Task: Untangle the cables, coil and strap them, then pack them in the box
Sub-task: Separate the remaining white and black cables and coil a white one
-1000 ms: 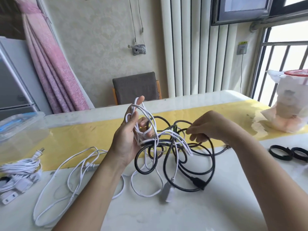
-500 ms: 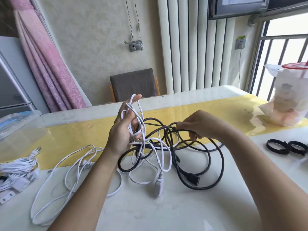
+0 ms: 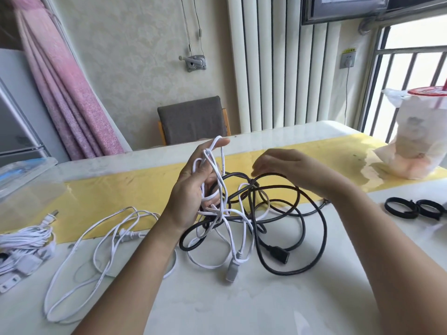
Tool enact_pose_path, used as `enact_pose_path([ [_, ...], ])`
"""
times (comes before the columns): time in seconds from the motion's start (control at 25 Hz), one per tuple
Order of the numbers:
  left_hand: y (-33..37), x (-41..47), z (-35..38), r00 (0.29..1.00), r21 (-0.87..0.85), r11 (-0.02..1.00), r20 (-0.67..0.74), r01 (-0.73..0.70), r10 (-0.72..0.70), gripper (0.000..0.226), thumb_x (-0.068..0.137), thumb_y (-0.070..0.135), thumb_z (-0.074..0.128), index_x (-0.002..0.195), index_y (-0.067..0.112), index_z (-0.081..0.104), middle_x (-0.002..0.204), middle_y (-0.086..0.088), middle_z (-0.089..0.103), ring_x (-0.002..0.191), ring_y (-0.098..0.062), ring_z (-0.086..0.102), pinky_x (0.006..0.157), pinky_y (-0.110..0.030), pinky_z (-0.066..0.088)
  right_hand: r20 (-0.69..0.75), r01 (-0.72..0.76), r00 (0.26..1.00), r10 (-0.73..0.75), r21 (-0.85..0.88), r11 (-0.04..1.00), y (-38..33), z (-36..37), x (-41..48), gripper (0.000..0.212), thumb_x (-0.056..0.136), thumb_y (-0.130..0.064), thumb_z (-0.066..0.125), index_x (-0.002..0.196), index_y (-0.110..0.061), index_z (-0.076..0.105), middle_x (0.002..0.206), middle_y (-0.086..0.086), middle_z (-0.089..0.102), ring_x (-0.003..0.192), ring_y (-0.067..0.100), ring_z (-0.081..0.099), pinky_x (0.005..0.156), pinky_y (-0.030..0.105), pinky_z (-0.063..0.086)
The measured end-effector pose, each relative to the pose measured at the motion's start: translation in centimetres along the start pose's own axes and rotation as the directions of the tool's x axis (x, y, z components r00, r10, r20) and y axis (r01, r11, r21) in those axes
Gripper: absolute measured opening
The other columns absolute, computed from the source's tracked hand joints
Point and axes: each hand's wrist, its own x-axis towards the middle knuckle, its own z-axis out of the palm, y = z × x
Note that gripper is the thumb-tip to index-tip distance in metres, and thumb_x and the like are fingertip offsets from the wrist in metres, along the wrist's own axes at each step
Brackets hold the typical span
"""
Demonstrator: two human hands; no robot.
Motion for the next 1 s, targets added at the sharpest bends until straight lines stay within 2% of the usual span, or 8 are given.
enact_pose_path([
  [0.16,0.0,-0.2,0.2,0.997,0.136,0.990,-0.050,-0.048,0.055,0.040,0.100,0.012,0.039,0.110,0.040,0.066,0.068,-0.018,0.013,0.047,-0.017,0.015,0.039,-0.017,0.019,0.131,-0.049,0.989,0.075,-0.191,0.980,-0.5,0.2,-0.7,0.028,0.087,-0.035,0.064,0.081,-0.009,0.073,0.068,0.006,0.062,0.057,0.016,0.046,0.056,0.021,0.042],
  [0.32,-0.5,-0.3,0.2,0.989,0.231,0.968,-0.080,-0.102,0.123,0.036,0.098,0.013,0.043,0.114,0.039,0.062,0.061,-0.002,0.021,0.048,-0.012,0.018,0.042,-0.018,0.019,0.324,-0.053,0.941,0.102,-0.157,0.986,-1.4,-0.1,-1.7,0.036,0.084,-0.042,0.062,0.082,-0.008,0.074,0.064,0.003,0.050,0.061,0.009,0.041,0.066,0.016,0.037],
  [0.52,-1.1,-0.3,-0.1,0.987,0.297,0.950,-0.090,-0.099,0.131,0.035,0.094,0.021,0.044,0.120,0.039,0.060,0.063,-0.001,0.024,0.050,-0.012,0.020,0.045,-0.027,0.016,0.226,0.021,0.973,-0.038,0.077,0.997,-1.5,0.9,-1.0,0.023,0.081,-0.031,0.064,0.080,-0.009,0.071,0.083,0.004,0.067,0.079,0.014,0.057,0.082,0.025,0.045],
  [0.6,-1.2,-0.2,-0.2,0.988,0.285,0.955,-0.107,-0.080,0.114,0.034,0.094,0.023,0.044,0.120,0.037,0.059,0.060,0.004,0.026,0.048,-0.010,0.021,0.043,-0.023,0.018,0.098,0.032,0.991,-0.090,0.481,0.876,-1.5,0.5,-0.7,0.018,0.089,-0.022,0.058,0.078,-0.009,0.064,0.083,0.003,0.068,0.072,0.011,0.059,0.072,0.019,0.049],
  [0.68,-1.1,-0.1,-0.3,0.986,0.252,0.965,-0.132,-0.070,0.105,0.028,0.099,0.024,0.043,0.121,0.034,0.058,0.061,0.008,0.029,0.046,-0.006,0.025,0.042,-0.016,0.025,-0.046,0.063,0.998,-0.044,0.794,0.605,-1.5,-0.2,-0.7,0.023,0.095,-0.017,0.047,0.075,-0.010,0.056,0.084,0.002,0.069,0.070,0.009,0.061,0.062,0.015,0.049],
  [0.8,-1.2,0.4,-0.7,0.981,0.233,0.973,-0.191,0.010,0.036,0.030,0.104,0.021,0.033,0.121,0.033,0.054,0.067,0.002,0.029,0.047,-0.003,0.027,0.041,-0.012,0.027,-0.226,0.211,0.974,-0.015,0.886,0.413,-1.1,-0.8,-0.5,0.033,0.096,-0.020,0.043,0.066,-0.015,0.056,0.116,0.002,0.068,0.111,0.015,0.061,0.083,0.022,0.051],
  [0.88,-1.5,0.7,-1.4,0.964,0.242,0.959,-0.251,0.145,-0.082,0.030,0.105,0.022,0.030,0.125,0.032,0.051,0.074,-0.004,0.033,0.045,-0.003,0.029,0.037,-0.013,0.026,-0.269,0.268,0.961,-0.059,0.866,0.423,-0.8,-1.0,-0.3,0.028,0.091,-0.021,0.046,0.066,-0.018,0.058,0.126,-0.001,0.062,0.126,0.018,0.051,0.102,0.032,0.041],
  [1.0,-1.6,0.7,-1.9,0.903,0.236,0.909,-0.350,0.343,-0.250,0.029,0.105,0.024,0.033,0.125,0.036,0.049,0.094,-0.002,0.049,0.067,-0.009,0.046,0.039,-0.013,0.034,-0.327,0.249,0.945,-0.022,0.674,0.696,0.3,-1.6,0.3,0.026,0.092,-0.018,0.049,0.070,-0.019,0.063,0.124,-0.001,0.058,0.128,0.015,0.046,0.110,0.038,0.032],
])
